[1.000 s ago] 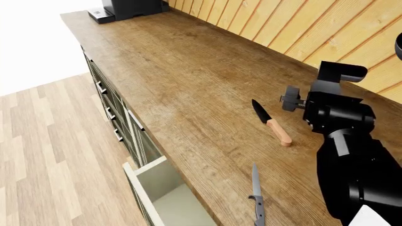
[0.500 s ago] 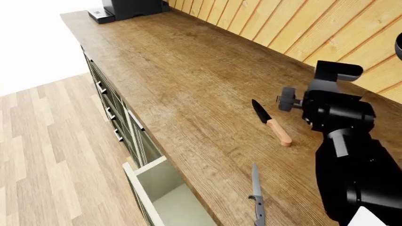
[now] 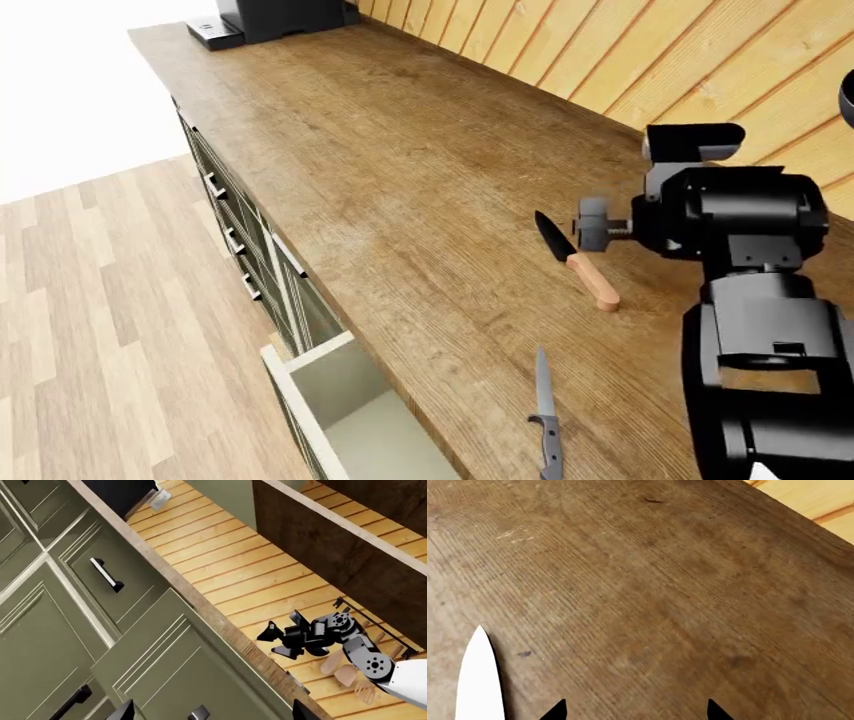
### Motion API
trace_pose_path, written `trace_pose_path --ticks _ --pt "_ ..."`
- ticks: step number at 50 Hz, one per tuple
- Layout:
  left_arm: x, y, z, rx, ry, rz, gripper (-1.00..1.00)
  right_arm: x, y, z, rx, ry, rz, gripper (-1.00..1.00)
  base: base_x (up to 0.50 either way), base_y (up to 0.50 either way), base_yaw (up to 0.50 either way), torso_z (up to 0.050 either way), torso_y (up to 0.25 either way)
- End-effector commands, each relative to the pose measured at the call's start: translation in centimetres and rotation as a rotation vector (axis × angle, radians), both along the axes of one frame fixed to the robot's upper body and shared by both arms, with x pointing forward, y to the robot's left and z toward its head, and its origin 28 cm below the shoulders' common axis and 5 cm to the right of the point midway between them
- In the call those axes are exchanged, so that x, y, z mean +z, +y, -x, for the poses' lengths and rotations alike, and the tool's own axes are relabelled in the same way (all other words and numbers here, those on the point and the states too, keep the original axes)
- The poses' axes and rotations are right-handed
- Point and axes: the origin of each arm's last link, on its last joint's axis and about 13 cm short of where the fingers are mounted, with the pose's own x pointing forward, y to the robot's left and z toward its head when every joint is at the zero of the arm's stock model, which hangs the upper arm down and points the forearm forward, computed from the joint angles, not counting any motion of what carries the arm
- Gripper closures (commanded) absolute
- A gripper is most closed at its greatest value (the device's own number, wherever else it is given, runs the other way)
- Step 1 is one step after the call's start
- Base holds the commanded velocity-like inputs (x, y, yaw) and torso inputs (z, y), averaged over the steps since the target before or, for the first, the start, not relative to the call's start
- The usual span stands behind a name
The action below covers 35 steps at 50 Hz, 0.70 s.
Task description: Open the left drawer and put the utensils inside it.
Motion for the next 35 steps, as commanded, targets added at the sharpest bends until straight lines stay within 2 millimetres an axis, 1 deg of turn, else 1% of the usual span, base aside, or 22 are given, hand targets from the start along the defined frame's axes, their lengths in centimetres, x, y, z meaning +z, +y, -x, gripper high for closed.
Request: trace_pose_path --ticks 1,5,8,11,13,15,17,19,20,22,28,35 --pt "0.3 0.2 0.1 0.01 0.011 -0.006 -1.0 1.1 0.7 1.2 0.081 0.035 0.031 -1.0 0.0 0.0 0.0 0.0 0.0" --pt "0.3 0.1 0.2 0.011 0.011 -0.005 -1.0 1.8 0.9 1.6 0.08 0.033 0.045 -1.0 0.0 0.0 0.0 0.0 0.0" --pt "0.3 0.2 0.2 0.014 0.015 -0.001 -1.0 3.2 1.3 2.7 0.081 0.021 0.059 -1.0 0.0 0.0 0.0 0.0 0.0" --pt "0.4 0.2 0.2 0.014 0.017 0.002 -1.0 4.4 1.4 3.2 0.074 0.001 0.075 -1.0 0.0 0.0 0.0 0.0 0.0" --pt "0.3 0.1 0.2 0.011 0.016 0.002 -1.0 5.9 -1.1 4.1 -0.053 -0.011 0.185 -1.0 0.0 0.0 0.0 0.0 0.0" --pt "0.3 0.1 0.2 0.01 0.015 0.002 -1.0 6.4 -0.7 5.0 -0.097 -0.026 0.232 -1.0 0.0 0.0 0.0 0.0 0.0" --pt "0.4 0.1 0.2 0.009 0.015 0.004 -1.0 6.9 0.5 5.8 -0.117 -0.024 0.245 -1.0 0.0 0.0 0.0 0.0 0.0" --pt "0.4 0.0 0.1 0.009 0.012 0.007 -1.0 7.4 1.4 7.0 0.018 -0.01 0.119 -1.0 0.0 0.0 0.0 0.0 0.0" --pt "0.4 0.0 0.1 0.01 0.012 0.007 -1.0 7.4 1.8 7.5 0.099 0.011 0.043 -1.0 0.0 0.0 0.0 0.0 0.0" --pt "0.4 0.0 0.1 0.01 0.013 0.007 -1.0 7.1 1.9 7.6 0.129 0.04 0.009 -1.0 0.0 0.0 0.0 0.0 0.0" --pt "0.4 -0.1 0.2 0.011 0.015 0.013 -1.0 5.7 2.4 7.1 0.177 0.113 0.012 -1.0 0.0 0.0 0.0 0.0 0.0" --pt "0.4 0.0 0.2 0.015 0.021 0.018 -1.0 4.9 2.9 6.8 0.195 0.134 0.014 -1.0 0.0 0.0 0.0 0.0 0.0"
